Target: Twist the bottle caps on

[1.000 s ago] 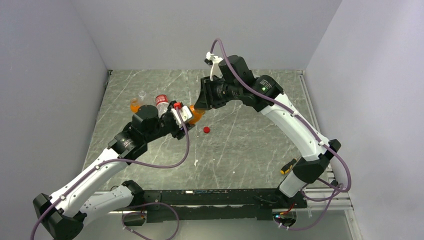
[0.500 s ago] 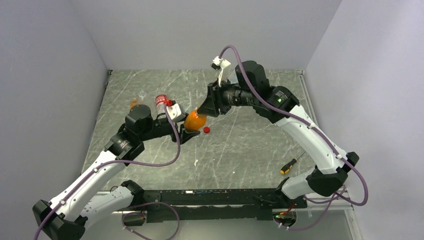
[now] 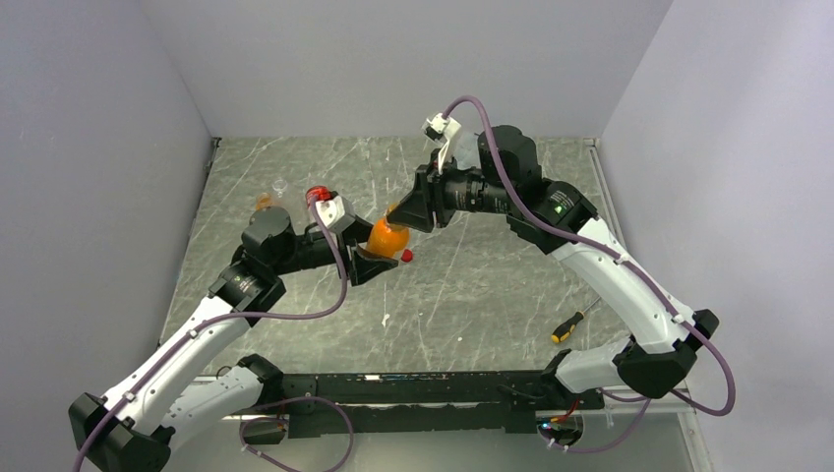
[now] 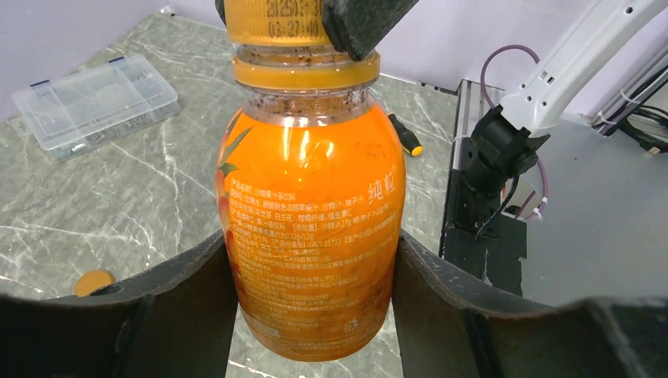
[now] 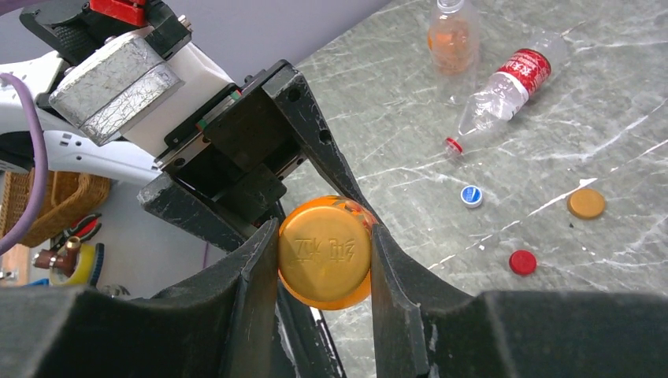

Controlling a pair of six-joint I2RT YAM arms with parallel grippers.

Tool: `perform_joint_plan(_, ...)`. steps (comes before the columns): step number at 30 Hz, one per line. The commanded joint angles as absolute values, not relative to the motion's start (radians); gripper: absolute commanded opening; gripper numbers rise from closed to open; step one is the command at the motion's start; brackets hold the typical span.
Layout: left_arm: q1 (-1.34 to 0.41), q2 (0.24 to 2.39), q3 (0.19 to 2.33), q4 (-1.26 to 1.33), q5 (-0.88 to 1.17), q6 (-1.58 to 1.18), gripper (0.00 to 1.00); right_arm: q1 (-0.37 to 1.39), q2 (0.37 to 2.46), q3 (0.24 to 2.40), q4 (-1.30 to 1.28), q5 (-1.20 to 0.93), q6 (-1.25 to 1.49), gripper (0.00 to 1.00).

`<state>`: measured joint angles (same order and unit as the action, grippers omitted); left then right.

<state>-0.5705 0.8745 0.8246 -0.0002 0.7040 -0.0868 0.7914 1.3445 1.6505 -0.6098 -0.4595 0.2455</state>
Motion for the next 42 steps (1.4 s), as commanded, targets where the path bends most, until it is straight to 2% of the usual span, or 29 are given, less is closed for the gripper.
perform_joint_plan(1,-0.563,0.882,0.861,0.087,0.650,-0.115,0.00,0.807,1.356,1.662,-0.600,-0.521,0.257,0.02)
perform_joint_plan(8,-0.563,0.919,0.920,0.043,0.444,-0.022,0.00,0.807,1.442,1.724,-0.685,-0.388,0.362,0.01)
perform_joint_plan(18,-0.596,1.003,0.960,0.125,0.196,0.133,0.00,0.807,1.560,1.792,-0.794,-0.154,0.597,0.02)
perform_joint_plan(25,-0.690,1.084,0.941,0.273,-0.022,0.228,0.00,0.807,1.567,1.764,-0.751,-0.047,0.720,0.04)
perform_joint_plan(29,-0.712,1.122,0.939,0.294,-0.045,0.240,0.00,0.807,1.563,1.771,-0.735,-0.013,0.742,0.08)
perform_joint_plan(31,-0.713,1.126,0.932,0.283,-0.035,0.232,0.00,0.808,1.558,1.789,-0.739,-0.003,0.737,0.15)
perform_joint_plan(33,-0.713,1.122,0.925,0.257,-0.024,0.222,0.00,0.807,1.547,1.804,-0.745,0.008,0.725,0.29)
perform_joint_plan(38,-0.713,1.108,0.896,0.201,0.006,0.175,0.00,0.807,1.498,1.845,-0.759,0.053,0.677,0.80)
perform_joint_plan(40,-0.711,1.100,0.878,0.195,0.018,0.153,0.00,0.807,1.471,1.861,-0.769,0.071,0.652,0.91)
perform_joint_plan(42,-0.710,1.088,0.860,0.199,0.037,0.134,0.00,0.807,1.434,1.862,-0.771,0.085,0.614,0.98)
